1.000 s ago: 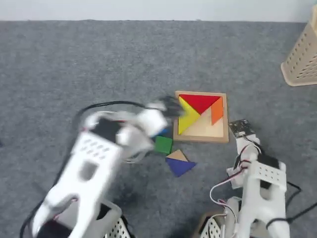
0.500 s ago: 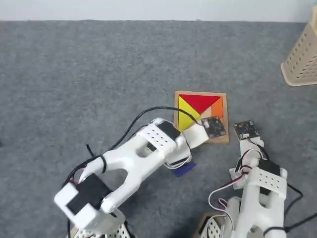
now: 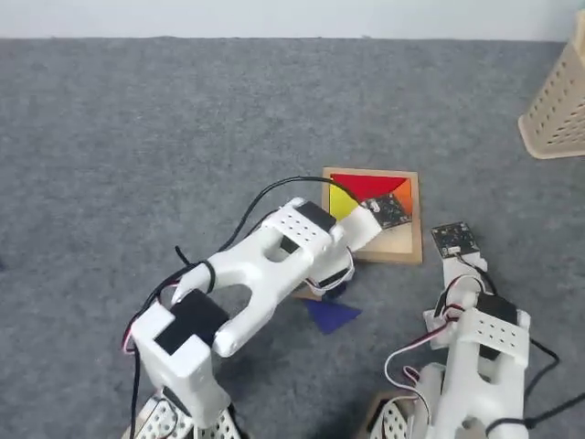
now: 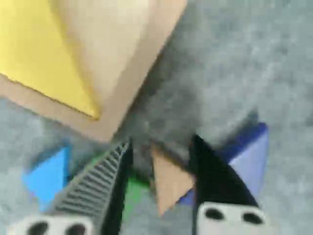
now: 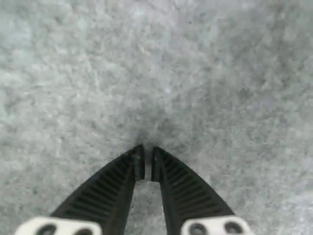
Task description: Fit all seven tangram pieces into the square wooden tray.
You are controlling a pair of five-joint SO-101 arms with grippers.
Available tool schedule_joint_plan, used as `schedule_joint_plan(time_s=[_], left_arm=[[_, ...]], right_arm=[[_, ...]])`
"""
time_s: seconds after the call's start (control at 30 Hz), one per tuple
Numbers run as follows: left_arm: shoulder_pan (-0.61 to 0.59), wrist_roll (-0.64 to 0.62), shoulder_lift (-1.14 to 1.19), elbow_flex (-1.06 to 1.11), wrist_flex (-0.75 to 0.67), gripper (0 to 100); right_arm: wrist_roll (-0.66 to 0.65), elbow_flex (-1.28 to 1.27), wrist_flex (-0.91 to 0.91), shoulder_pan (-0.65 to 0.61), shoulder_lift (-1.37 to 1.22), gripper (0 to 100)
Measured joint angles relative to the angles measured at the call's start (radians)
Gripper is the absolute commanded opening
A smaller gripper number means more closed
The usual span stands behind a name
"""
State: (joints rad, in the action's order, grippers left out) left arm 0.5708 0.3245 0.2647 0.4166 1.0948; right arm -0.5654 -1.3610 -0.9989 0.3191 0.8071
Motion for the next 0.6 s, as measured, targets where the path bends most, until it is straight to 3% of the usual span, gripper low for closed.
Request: schedule_joint_plan(time_s=[0.33, 0.6], left_arm=[[-0.003, -0.015, -0.020, -0.018, 0.064, 18], [-0.015, -0.035, -0.327, 0.161, 0.098, 18]], right_arm=[[0.000, -0.006, 0.000, 0.000, 0.006, 4.6], [0.000, -0.006, 0.000, 0.000, 0.009, 4.6]])
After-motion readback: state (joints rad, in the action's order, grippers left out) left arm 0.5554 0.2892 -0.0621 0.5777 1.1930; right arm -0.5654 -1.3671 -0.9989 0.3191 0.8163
